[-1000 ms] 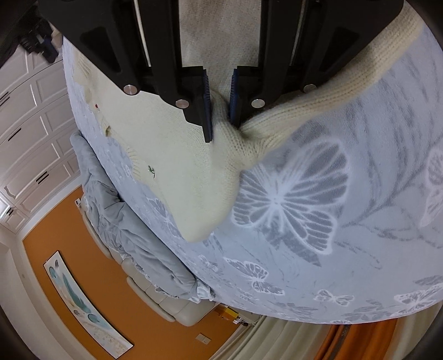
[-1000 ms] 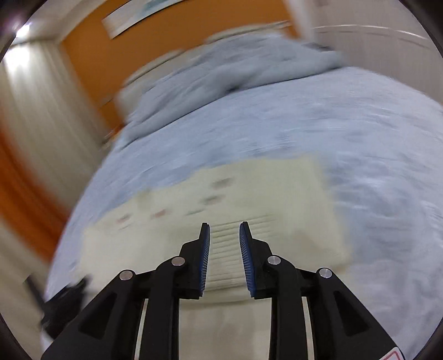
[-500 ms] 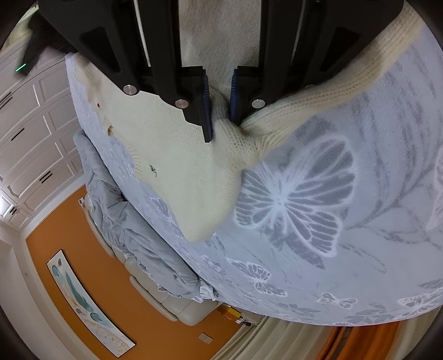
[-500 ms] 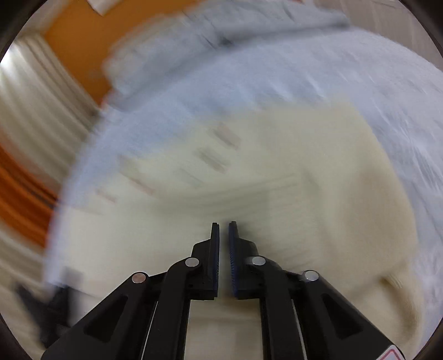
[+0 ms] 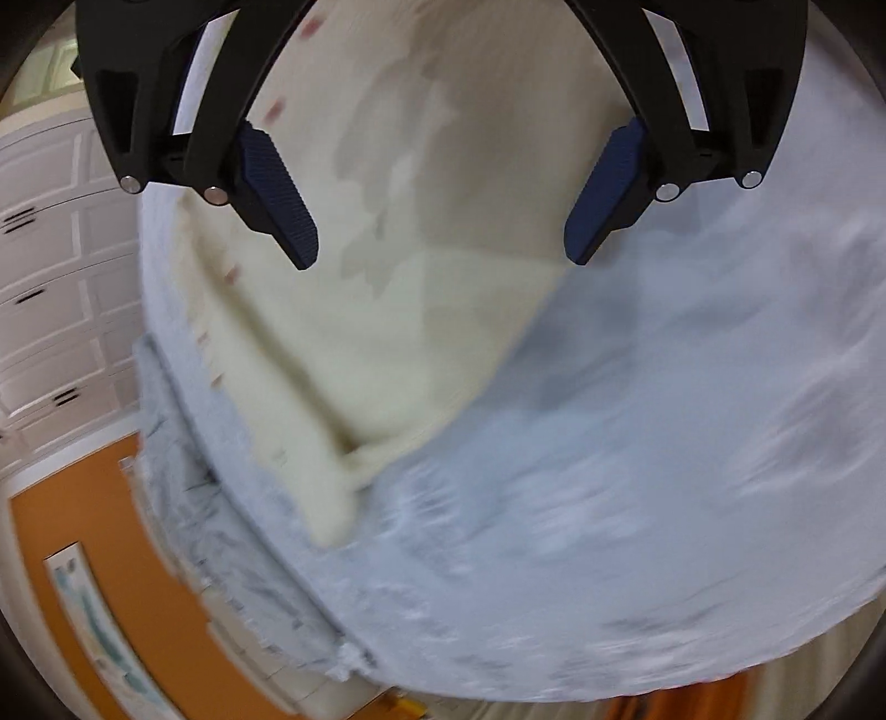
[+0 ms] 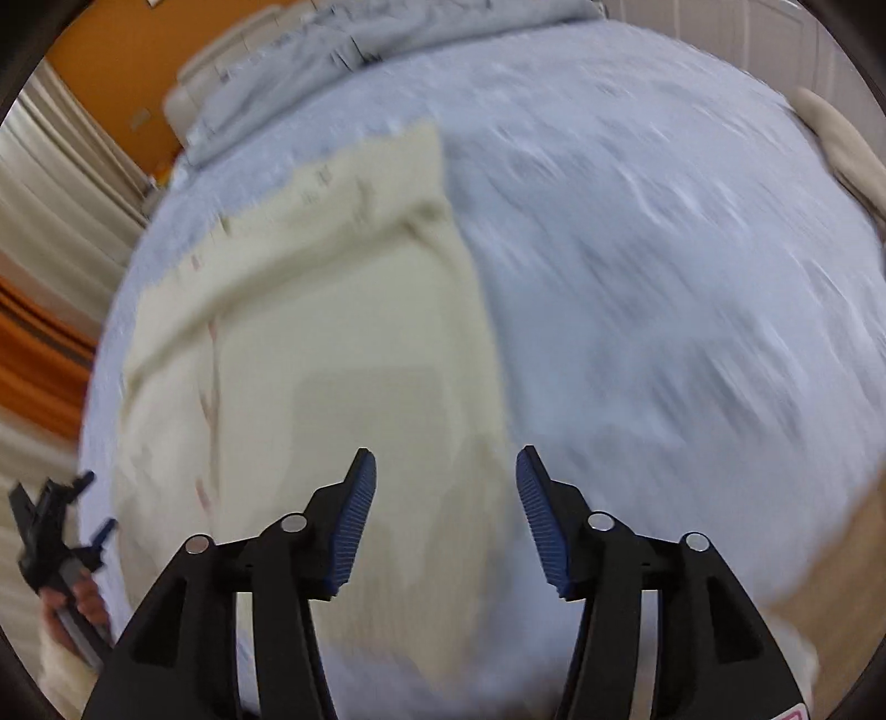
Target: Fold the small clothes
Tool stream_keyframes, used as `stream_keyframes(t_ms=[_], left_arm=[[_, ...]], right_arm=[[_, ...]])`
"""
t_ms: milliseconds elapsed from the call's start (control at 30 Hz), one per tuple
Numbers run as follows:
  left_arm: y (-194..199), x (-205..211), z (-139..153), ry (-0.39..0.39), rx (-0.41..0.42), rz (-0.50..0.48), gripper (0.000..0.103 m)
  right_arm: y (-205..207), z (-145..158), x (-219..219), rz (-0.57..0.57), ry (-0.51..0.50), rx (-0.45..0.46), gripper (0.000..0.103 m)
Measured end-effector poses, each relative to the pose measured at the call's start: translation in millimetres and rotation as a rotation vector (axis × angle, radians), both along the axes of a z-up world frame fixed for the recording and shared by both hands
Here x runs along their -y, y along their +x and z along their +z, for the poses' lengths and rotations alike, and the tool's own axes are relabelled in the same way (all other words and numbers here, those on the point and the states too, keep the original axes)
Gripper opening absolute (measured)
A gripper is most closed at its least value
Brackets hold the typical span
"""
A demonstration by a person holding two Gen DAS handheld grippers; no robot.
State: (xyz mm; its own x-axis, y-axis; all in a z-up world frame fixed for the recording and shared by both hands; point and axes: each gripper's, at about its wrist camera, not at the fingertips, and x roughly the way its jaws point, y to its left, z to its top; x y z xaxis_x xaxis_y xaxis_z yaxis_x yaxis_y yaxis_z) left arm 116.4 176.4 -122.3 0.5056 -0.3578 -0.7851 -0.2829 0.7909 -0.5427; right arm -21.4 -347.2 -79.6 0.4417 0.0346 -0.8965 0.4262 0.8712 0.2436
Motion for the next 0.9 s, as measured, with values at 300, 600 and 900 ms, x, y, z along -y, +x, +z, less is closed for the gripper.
stream_keyframes(t_ms=[300, 600, 900], left_arm=[[-54, -10, -25, -0.122, -0.063, 0.094, 0.096], [-63, 10, -25, -0.106, -0.098, -0.022, 0.01], [-126, 32, 68, -0.072, 0.08, -0.154, 0.008]], right_arm=[[-37, -47, -40, 0.069, 0.132, -0.071, 0.063], [-16, -55, -56, 0.072, 0.132, 0.018, 0.007], [-55, 12, -37, 0.082, 0.066, 0.146, 0.006]])
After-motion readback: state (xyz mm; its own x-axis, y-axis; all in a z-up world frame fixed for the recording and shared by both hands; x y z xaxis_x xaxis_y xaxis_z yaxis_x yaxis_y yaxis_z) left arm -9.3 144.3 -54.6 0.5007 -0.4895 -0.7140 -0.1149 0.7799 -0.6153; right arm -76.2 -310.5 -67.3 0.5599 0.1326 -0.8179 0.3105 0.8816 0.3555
